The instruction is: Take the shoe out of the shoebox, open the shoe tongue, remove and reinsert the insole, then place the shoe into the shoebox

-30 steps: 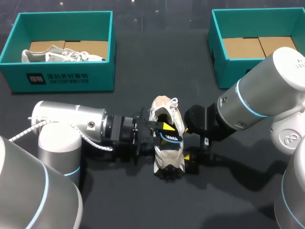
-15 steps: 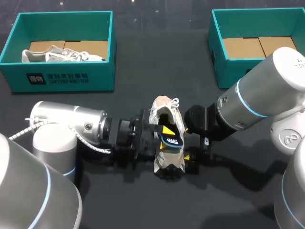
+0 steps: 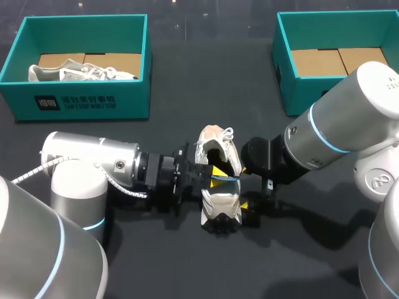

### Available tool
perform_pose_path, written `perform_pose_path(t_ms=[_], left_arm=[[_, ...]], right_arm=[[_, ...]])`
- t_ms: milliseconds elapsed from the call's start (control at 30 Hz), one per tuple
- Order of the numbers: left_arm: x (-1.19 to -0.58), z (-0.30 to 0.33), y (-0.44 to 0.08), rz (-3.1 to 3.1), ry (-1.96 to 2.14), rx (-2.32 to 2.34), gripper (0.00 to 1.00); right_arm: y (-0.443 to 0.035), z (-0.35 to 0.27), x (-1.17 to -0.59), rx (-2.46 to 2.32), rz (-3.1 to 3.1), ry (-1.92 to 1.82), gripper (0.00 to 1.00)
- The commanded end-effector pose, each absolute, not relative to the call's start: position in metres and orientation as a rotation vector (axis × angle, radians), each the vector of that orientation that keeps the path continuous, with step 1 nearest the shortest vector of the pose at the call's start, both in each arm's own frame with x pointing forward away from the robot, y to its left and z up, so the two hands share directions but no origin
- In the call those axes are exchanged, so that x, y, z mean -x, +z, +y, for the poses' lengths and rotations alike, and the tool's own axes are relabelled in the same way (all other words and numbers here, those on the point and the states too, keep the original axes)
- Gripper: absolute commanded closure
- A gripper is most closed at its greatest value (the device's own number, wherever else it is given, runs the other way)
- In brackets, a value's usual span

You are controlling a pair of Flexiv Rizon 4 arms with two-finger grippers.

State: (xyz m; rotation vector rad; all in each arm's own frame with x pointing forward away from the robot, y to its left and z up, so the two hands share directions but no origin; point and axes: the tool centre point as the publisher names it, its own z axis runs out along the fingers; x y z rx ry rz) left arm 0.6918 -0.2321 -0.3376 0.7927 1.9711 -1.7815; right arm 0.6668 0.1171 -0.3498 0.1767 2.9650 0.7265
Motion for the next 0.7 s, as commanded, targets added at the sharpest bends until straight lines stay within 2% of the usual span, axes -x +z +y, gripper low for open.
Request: perform_pose_path(t_ms=[33,67,100,133,167,200,267,400,567,633,667,700], left_arm=[[-0.698,-0.233,-0.342,1.977,-1.788,-0.786,1.00],[-0.696,-0.232,-0.340,1.977,-1.796,-0.784,1.00],[-0.694,-0.231,-0.337,1.976,-1.805,-0.784,0.94],[-0.692,-0.230,-0.334,1.971,-1.812,-0.784,0.71],[-0.690,-0.229,-0.330,1.964,-1.822,-0.786,0.59],[-0.688,-0.228,-0.327,1.957,-1.835,-0.787,0.53],[-0.684,-0.226,-0.320,1.943,-1.855,-0.788,0.48],[-0.675,-0.223,-0.309,1.926,-1.909,-0.793,0.52],[-0.667,-0.224,-0.305,1.922,-1.928,-0.836,0.62],[-0.664,-0.225,-0.305,1.920,-1.919,-0.859,0.74],[-0.663,-0.226,-0.306,1.918,-1.915,-0.866,0.84],[-0.662,-0.227,-0.307,1.918,-1.911,-0.874,1.00]], right_arm=[[-0.350,0.117,-0.666,-0.177,2.963,0.726,0.00],[-0.350,0.117,-0.666,-0.177,2.963,0.726,0.00],[-0.350,0.117,-0.666,-0.177,2.963,0.726,0.00],[-0.350,0.117,-0.666,-0.177,2.963,0.726,0.00],[-0.350,0.117,-0.666,-0.177,2.963,0.726,0.00],[-0.350,0.117,-0.666,-0.177,2.963,0.726,0.00],[-0.350,0.117,-0.666,-0.177,2.963,0.726,0.00],[-0.350,0.117,-0.666,-0.177,2.963,0.726,0.00],[-0.350,0.117,-0.666,-0.177,2.963,0.726,0.00],[-0.350,0.117,-0.666,-0.177,2.963,0.726,0.00],[-0.350,0.117,-0.666,-0.177,2.963,0.726,0.00],[-0.350,0.117,-0.666,-0.177,2.963,0.726,0.00]])
